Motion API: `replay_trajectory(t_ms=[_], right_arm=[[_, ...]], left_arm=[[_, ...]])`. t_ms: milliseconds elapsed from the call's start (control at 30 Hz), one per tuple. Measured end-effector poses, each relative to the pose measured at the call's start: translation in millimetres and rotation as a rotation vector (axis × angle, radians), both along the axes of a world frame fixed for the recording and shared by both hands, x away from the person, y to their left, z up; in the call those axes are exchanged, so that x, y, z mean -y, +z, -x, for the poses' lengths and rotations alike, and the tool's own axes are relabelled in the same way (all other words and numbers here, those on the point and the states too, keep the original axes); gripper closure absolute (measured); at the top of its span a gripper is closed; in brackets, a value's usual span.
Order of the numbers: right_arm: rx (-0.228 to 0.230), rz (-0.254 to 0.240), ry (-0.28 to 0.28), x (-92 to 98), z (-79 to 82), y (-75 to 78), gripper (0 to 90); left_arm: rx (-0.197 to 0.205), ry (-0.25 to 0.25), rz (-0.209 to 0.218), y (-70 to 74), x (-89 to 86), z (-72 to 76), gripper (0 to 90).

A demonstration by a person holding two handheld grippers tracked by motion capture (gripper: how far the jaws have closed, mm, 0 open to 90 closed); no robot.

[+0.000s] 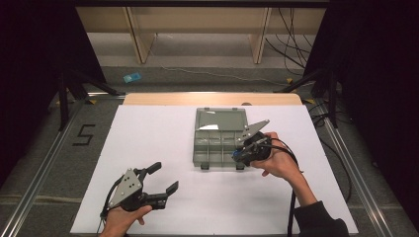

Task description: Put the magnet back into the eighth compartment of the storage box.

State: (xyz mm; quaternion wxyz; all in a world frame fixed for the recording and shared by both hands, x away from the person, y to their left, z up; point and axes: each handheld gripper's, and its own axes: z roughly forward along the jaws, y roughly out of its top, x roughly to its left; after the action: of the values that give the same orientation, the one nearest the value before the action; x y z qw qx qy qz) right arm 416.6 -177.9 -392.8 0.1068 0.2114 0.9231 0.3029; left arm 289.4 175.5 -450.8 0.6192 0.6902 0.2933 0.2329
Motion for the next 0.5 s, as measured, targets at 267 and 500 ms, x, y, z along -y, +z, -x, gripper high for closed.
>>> replay_trajectory(t_ms=[267,500], right_arm=[[0.019,0.0,-0.041,8.2,-4.7,-1.9,62.7],[0.024,0.012,-0.069,13.3,-8.2,-4.7,62.7]], left_arm=[[-0.001,0.0,0.001,0.0,0.2,0.0,17.2],[-0.001,-0.001,-0.001,-0.1,0.2,0.0,17.2]])
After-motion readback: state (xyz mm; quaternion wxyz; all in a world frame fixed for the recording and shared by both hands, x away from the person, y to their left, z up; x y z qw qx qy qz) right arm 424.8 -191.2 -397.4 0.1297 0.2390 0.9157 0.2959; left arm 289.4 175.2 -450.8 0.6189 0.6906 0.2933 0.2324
